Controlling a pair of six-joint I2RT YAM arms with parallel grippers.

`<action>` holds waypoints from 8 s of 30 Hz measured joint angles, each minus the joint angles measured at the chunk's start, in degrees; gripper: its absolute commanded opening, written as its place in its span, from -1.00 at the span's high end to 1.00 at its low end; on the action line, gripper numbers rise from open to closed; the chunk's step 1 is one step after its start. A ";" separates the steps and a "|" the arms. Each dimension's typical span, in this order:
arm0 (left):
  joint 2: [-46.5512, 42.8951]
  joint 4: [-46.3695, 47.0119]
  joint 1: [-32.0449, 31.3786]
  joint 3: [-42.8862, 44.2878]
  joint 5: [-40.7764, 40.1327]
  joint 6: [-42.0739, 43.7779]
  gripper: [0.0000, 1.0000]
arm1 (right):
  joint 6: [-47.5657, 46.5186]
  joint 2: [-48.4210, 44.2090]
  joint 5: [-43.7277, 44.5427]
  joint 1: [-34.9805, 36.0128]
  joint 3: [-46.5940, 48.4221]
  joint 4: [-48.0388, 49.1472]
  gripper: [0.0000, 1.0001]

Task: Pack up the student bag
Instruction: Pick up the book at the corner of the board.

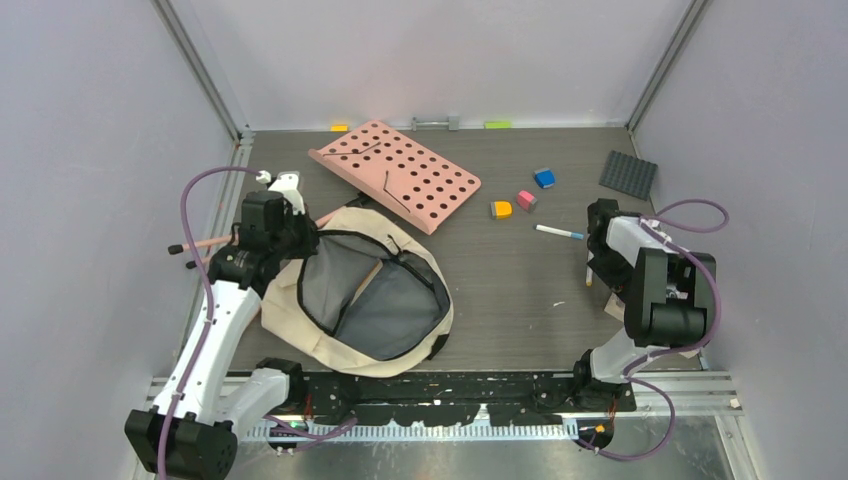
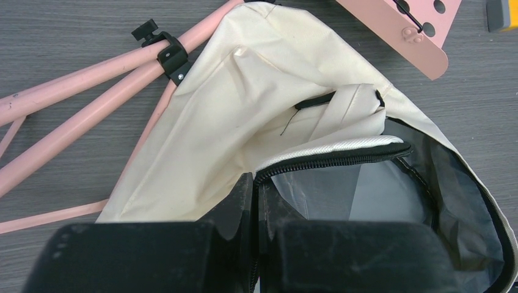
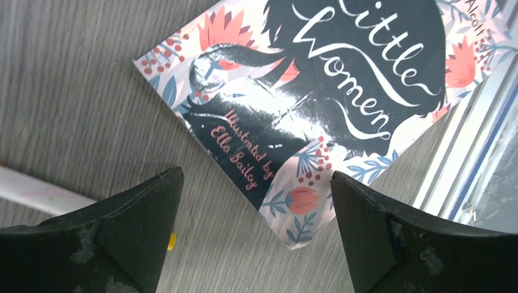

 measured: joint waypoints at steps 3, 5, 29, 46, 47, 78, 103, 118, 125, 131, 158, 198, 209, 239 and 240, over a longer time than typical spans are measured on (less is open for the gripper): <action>-0.20 0.00 0.00 0.00 0.00 -0.02 1.00 | -0.02 2.51 0.85 -0.83 1.68 -1.33 -0.90; -0.20 0.00 0.00 0.00 0.00 -0.04 1.00 | -0.28 2.67 1.05 -1.62 2.01 -2.10 -0.82; -0.20 0.02 -0.33 0.00 -0.11 -0.04 1.00 | -11.13 3.65 -6.38 -4.35 5.60 -2.62 0.99; -0.15 0.02 -0.33 0.00 -0.11 -0.02 1.00 | -10.36 1.55 -5.97 -4.52 5.14 -4.63 0.82; -0.11 0.02 -0.33 -0.02 -0.11 -0.02 1.00 | -10.14 2.03 -5.79 -4.52 5.25 -4.87 0.77; 0.48 0.00 -0.37 0.00 -1.66 -0.02 1.00 | -9.35 7.74 8.61 -4.24 14.93 -15.39 0.04; 0.46 0.00 -0.66 -0.02 -2.03 0.00 1.00 | -13.51 0.46 8.26 -4.15 13.44 -12.63 0.99; 1.68 -1.25 -1.01 0.50 -7.37 0.66 -0.62 | -18.97 -18.67 8.00 9.14 26.75 -22.95 0.99; -0.98 -1.79 -4.44 1.95 -12.17 0.92 -0.77 | -20.48 -17.88 4.24 25.29 35.80 -24.15 0.99; -4.20 -5.97 -5.68 7.74 -9.99 -0.17 -0.86 | -23.87 -15.30 0.59 38.47 35.91 -20.28 0.99; 1.31 0.57 -5.68 -0.24 24.90 -19.67 -0.88 | -42.75 -4.09 -9.03 76.52 4.90 42.71 0.99; 29.94 0.70 -18.73 11.45 22.95 -11.58 -0.10 | -50.01 -13.14 4.68 85.31 -8.35 61.09 0.99; 25.14 4.57 -19.61 6.12 26.62 -17.68 0.53 | -50.16 -13.20 5.22 85.96 -8.44 61.75 0.99; -4.68 2.71 -19.82 3.56 32.11 -5.57 1.00 | -36.39 -57.27 -18.97 58.90 -10.10 35.30 -0.98; -5.68 2.89 -19.82 3.56 32.79 -5.53 1.00 | -36.20 -58.97 -20.79 58.62 -10.25 34.56 -0.98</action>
